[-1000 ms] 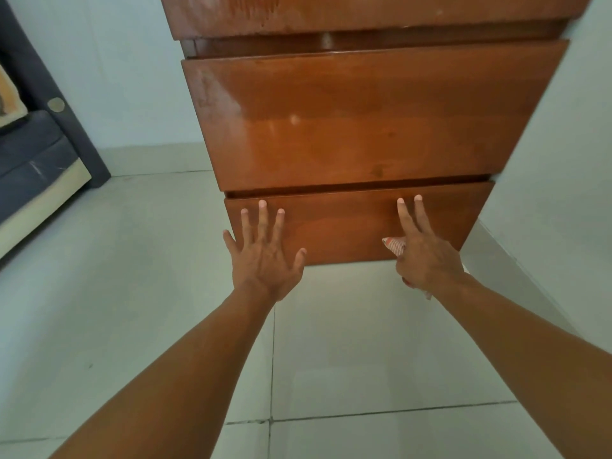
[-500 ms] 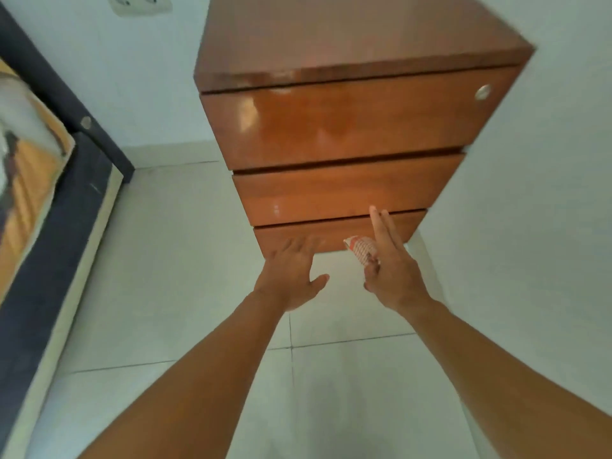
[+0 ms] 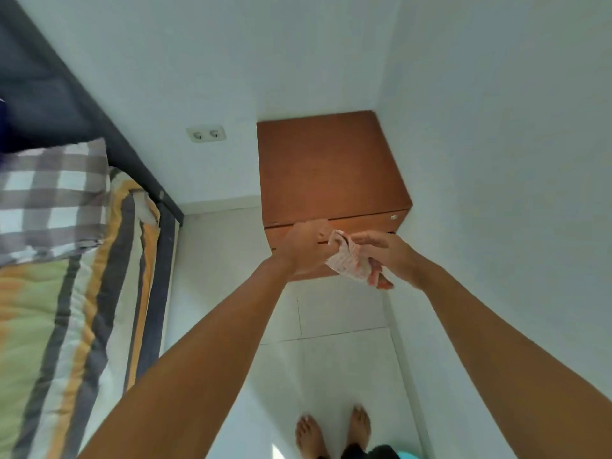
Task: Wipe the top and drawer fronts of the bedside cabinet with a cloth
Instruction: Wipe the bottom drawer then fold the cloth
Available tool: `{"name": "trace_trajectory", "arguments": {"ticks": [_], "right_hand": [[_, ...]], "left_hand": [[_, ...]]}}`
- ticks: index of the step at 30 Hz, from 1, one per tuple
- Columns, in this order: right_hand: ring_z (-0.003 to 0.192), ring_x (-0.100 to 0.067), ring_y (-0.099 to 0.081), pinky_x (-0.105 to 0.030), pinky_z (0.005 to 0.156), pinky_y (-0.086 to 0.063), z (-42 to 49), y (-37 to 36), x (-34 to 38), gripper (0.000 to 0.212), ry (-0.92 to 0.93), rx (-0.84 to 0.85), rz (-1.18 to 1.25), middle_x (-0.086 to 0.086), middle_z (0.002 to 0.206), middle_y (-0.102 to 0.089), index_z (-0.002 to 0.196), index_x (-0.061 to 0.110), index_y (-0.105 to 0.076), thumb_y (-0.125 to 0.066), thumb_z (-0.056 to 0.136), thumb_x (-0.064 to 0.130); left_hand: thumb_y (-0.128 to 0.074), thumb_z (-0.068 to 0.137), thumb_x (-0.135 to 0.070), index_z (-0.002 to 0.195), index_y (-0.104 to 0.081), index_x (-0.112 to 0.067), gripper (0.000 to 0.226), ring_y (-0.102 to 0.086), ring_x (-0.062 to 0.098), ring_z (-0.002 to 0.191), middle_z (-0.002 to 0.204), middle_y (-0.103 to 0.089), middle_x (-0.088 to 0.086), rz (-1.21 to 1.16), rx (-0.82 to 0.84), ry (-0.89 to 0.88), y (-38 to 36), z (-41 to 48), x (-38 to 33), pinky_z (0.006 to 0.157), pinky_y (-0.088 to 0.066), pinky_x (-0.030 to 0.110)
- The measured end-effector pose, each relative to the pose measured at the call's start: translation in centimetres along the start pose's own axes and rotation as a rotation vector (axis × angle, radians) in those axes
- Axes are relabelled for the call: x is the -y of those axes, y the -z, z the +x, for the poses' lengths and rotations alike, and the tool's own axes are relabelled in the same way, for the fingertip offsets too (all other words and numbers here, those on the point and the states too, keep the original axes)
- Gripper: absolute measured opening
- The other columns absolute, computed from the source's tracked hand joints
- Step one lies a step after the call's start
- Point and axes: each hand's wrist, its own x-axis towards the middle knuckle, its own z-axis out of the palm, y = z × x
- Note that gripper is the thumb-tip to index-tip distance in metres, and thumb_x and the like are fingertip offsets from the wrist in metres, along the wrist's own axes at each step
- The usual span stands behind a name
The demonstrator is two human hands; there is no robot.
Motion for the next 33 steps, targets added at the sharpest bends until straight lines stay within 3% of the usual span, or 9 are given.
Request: {"name": "trace_trajectory", "arguments": {"ticks": [2, 5, 10, 13, 16, 19, 22, 27, 33], "right_hand": [[0.077, -0.020, -0.075, -0.039, 0.071, -0.063, -0.2, 0.9, 2.3, 0.022, 0.036, -0.010, -0.094, 0.003, 0.095, -0.079, 0.115, 0.025, -0.072, -0.074, 0.094, 0.032], [0.095, -0.010, -0.074, -0.041, 0.090, -0.060, 0.9, 1.9, 4.3, 0.021, 0.069, -0.097, -0.243, 0.013, 0.100, -0.078, 0.105, 0.029, -0.075, -0.078, 0.087, 0.041], [0.094, -0.016, -0.070, -0.030, 0.074, -0.052, 4.8, 4.7, 6.4, 0.011, 0.154, -0.248, -0.385, 0.010, 0.098, -0.075, 0.093, 0.030, -0.070, -0.063, 0.098, 0.036], [0.093, -0.019, -0.069, -0.027, 0.071, -0.051, 7.9, 7.2, 6.0, 0.007, 0.106, -0.201, -0.460, 0.004, 0.103, -0.074, 0.099, 0.026, -0.069, -0.064, 0.099, 0.031], [0.086, -0.018, -0.068, -0.026, 0.065, -0.051, 11.7, 9.9, 4.6, 0.008, 0.054, -0.146, -0.558, 0.004, 0.092, -0.072, 0.096, 0.019, -0.068, -0.069, 0.091, 0.026], [0.079, -0.015, -0.069, -0.034, 0.066, -0.056, 15.9, 13.0, 3.3, 0.009, 0.018, -0.103, -0.600, 0.009, 0.084, -0.071, 0.091, 0.029, -0.066, -0.070, 0.086, 0.022], [0.083, -0.017, -0.067, -0.029, 0.063, -0.049, 20.8, 16.1, 1.5, 0.014, -0.046, -0.076, -0.705, 0.008, 0.091, -0.071, 0.087, 0.035, -0.061, -0.071, 0.089, 0.025], [0.082, -0.022, -0.064, -0.025, 0.063, -0.046, 27.3, 19.9, -0.7, 0.010, -0.149, -0.261, -0.827, -0.002, 0.105, -0.071, 0.104, 0.025, -0.066, -0.068, 0.096, 0.019], [0.093, -0.028, -0.069, -0.028, 0.070, -0.046, 29.6, 21.7, -3.1, 0.021, -0.198, -0.471, -0.947, -0.011, 0.112, -0.068, 0.122, 0.013, -0.064, -0.061, 0.102, 0.015]], "left_hand": [[-0.060, 0.084, -0.043, 0.091, -0.068, -0.021, 0.024, -0.068, 0.014, 0.083, 0.090, -0.073, -0.008, 0.028, 0.003, 0.006, 2.6, 1.2, -1.5, 0.073, -0.059, 0.043], [-0.066, 0.089, -0.035, 0.092, -0.067, -0.025, 0.011, -0.065, 0.005, 0.080, 0.088, -0.070, -0.015, 0.079, -0.007, -0.044, 4.8, 3.6, -2.7, 0.069, -0.054, 0.030], [-0.068, 0.092, -0.035, 0.103, -0.069, -0.023, 0.017, -0.066, 0.008, 0.086, 0.098, -0.071, -0.010, 0.126, 0.033, -0.058, 6.4, 7.6, -3.0, 0.067, -0.051, 0.020], [-0.066, 0.094, -0.029, 0.108, -0.069, -0.018, 0.018, -0.067, 0.015, 0.092, 0.104, -0.073, -0.003, 0.195, 0.143, 0.002, 5.3, 10.9, -1.9, 0.073, -0.057, 0.026], [-0.066, 0.095, -0.029, 0.107, -0.071, -0.019, 0.017, -0.068, 0.016, 0.092, 0.103, -0.074, -0.002, 0.246, 0.188, 0.020, 3.6, 15.5, -1.0, 0.077, -0.059, 0.032], [-0.067, 0.093, -0.029, 0.107, -0.072, -0.019, 0.018, -0.070, 0.017, 0.090, 0.102, -0.075, 0.000, 0.274, 0.245, 0.052, 1.6, 21.4, -0.5, 0.079, -0.061, 0.039], [-0.069, 0.093, -0.028, 0.109, -0.073, -0.019, 0.019, -0.069, 0.018, 0.091, 0.105, -0.074, 0.000, 0.296, 0.296, 0.099, -0.5, 27.6, 0.3, 0.082, -0.061, 0.038], [-0.065, 0.094, -0.025, 0.111, -0.072, -0.021, 0.019, -0.068, 0.020, 0.088, 0.104, -0.074, 0.000, 0.323, 0.248, 0.113, -3.9, 35.9, 0.4, 0.071, -0.056, 0.032], [-0.064, 0.091, -0.031, 0.109, -0.067, -0.026, 0.019, -0.065, 0.024, 0.097, 0.108, -0.069, -0.002, 0.269, 0.113, 0.067, -8.0, 39.3, -0.5, 0.078, -0.055, 0.040]]}}
